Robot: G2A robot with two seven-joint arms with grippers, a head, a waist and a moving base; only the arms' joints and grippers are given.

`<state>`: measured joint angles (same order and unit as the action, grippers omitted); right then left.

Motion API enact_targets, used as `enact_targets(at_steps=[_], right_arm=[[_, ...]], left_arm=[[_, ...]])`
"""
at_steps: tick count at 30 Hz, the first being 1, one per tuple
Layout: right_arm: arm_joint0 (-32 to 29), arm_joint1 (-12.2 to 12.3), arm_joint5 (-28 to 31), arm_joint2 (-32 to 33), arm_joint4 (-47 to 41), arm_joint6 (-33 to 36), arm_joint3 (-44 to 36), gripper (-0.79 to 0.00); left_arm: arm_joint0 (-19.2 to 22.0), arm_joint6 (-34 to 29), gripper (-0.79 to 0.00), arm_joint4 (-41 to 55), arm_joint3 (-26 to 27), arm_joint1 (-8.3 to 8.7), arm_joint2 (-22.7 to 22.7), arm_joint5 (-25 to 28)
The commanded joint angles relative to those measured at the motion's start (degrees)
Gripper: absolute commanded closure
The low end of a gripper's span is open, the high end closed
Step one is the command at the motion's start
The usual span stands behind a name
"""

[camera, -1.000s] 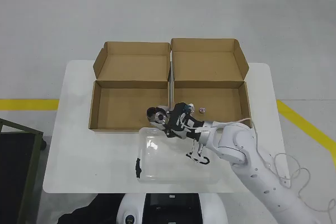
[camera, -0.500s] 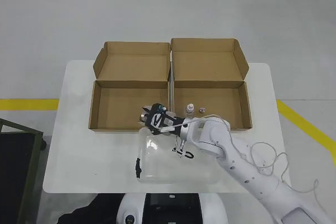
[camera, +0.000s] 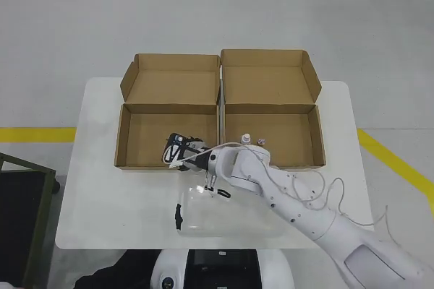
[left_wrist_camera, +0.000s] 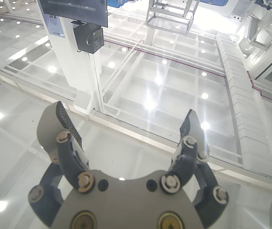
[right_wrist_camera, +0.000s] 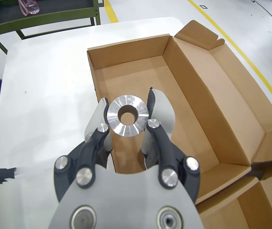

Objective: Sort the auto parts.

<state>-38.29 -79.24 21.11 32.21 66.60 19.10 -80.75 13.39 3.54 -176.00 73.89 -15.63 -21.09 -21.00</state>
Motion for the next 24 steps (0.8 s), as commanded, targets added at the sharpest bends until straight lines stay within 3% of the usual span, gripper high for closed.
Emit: enact_targets(at_steps=[1,12,24], right_arm=[[0.96,-0.85,-0.23,-1.0,0.34,0.11,1.62,0.0],[5.54,-5.07,-0.93,-3.94,0.97,2.42,9.59,0.0],[7.75,-8.11,0.5,-4.66,1.18,4.8,15.9,-0.018]], left_arm=[[0.0,0.0,-0.785,0.0,0.0,0.0,0.0,0.0],[0.0,0.0,-0.785,0.0,0.0,0.0,0.0,0.0],[0.0,0.0,-0.785,0.0,0.0,0.0,0.0,0.0]])
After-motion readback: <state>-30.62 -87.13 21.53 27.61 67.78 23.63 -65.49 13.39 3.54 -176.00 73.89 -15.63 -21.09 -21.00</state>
